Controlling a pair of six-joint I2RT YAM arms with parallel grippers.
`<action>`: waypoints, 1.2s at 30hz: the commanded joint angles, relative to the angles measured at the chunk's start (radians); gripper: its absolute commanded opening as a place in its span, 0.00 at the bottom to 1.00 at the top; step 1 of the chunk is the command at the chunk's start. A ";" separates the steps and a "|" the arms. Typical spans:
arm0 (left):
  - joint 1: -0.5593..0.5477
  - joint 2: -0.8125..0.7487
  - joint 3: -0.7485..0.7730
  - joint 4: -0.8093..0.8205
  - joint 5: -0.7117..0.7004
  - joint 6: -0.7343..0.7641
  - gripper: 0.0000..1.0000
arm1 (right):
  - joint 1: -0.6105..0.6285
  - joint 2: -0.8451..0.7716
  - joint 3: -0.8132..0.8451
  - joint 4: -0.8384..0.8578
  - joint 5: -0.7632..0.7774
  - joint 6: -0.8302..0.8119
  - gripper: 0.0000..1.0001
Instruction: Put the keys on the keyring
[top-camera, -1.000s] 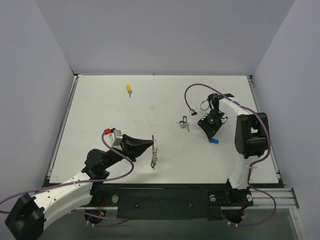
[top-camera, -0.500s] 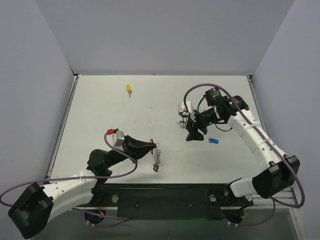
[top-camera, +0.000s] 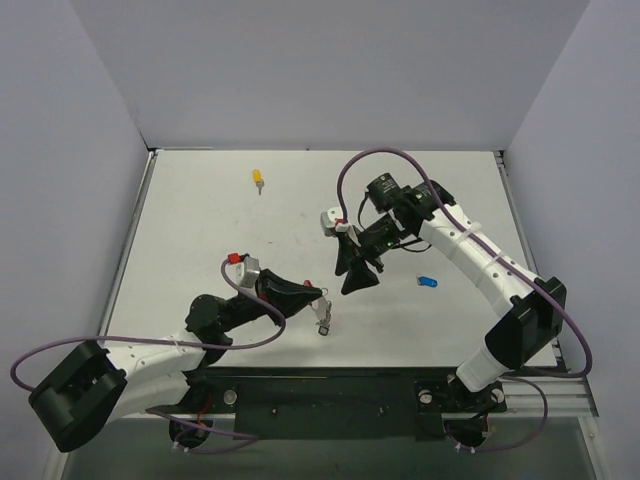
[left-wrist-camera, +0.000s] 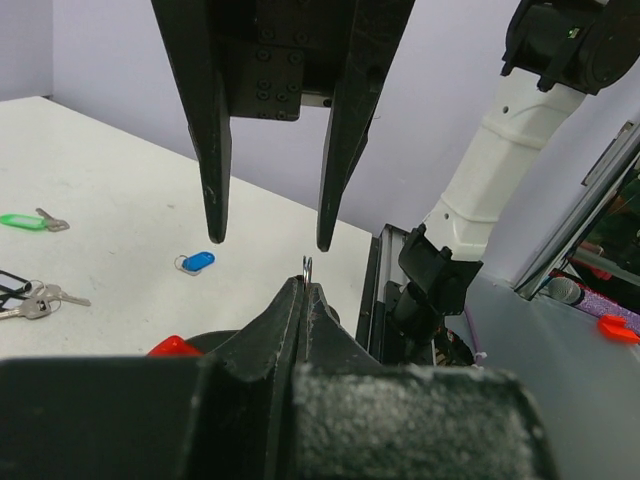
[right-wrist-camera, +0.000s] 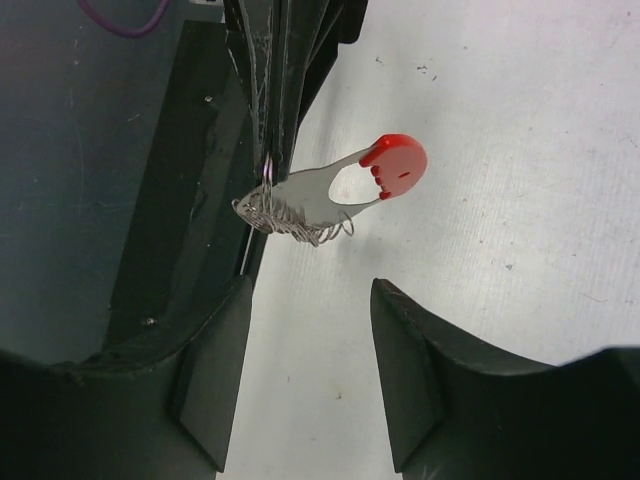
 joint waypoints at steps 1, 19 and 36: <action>-0.014 0.040 0.064 0.127 -0.032 -0.012 0.00 | 0.027 0.009 0.052 -0.029 -0.049 0.032 0.46; -0.042 0.090 0.082 0.149 -0.094 0.008 0.00 | 0.070 0.031 0.025 0.080 0.011 0.164 0.30; -0.033 -0.227 0.152 -0.549 -0.121 0.182 0.56 | 0.095 0.077 0.177 -0.263 0.304 -0.075 0.00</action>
